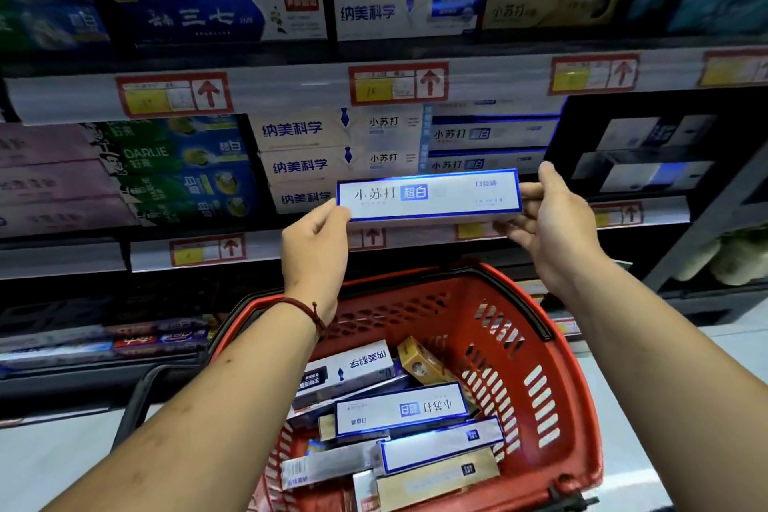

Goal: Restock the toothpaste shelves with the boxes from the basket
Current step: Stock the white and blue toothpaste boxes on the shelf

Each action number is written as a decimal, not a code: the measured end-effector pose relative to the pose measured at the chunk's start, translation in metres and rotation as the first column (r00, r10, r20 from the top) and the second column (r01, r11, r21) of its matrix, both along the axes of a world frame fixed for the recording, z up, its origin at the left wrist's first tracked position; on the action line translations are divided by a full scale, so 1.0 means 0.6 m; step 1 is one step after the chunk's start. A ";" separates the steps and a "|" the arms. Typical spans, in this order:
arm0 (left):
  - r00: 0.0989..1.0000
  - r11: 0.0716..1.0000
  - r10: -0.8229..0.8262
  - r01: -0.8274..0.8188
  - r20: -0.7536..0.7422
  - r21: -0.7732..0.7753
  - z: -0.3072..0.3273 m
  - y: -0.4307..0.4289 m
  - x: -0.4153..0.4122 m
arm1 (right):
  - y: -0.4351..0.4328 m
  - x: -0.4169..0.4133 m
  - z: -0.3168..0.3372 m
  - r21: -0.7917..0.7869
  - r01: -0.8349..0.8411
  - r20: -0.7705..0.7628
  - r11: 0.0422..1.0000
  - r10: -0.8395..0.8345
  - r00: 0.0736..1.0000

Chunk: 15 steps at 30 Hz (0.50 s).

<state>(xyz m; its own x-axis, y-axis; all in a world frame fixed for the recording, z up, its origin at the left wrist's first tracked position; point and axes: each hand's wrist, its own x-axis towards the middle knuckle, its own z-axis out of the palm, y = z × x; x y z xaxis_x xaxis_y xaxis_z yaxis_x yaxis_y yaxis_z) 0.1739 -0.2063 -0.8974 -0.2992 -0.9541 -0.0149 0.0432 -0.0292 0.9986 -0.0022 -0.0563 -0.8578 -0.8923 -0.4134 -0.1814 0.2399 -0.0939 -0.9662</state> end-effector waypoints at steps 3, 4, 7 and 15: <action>1.000 1.000 -0.004 0.004 -0.005 -0.009 0.002 0.015 -0.030 | 0.015 -0.021 0.009 -0.026 0.043 -0.013 0.999 -0.043 0.999; 1.000 1.000 -0.015 0.015 -0.002 -0.019 0.003 0.021 -0.037 | 0.020 -0.030 0.011 -0.030 0.061 -0.022 0.998 -0.061 0.998; 0.997 0.994 -0.075 0.078 0.036 -0.077 -0.002 0.040 -0.065 | 0.038 -0.059 0.012 0.000 0.113 -0.075 0.994 -0.112 0.991; 0.984 0.979 -0.154 0.165 0.093 -0.124 -0.011 0.064 -0.137 | 0.077 -0.118 -0.017 0.164 0.269 -0.297 0.949 -0.212 0.931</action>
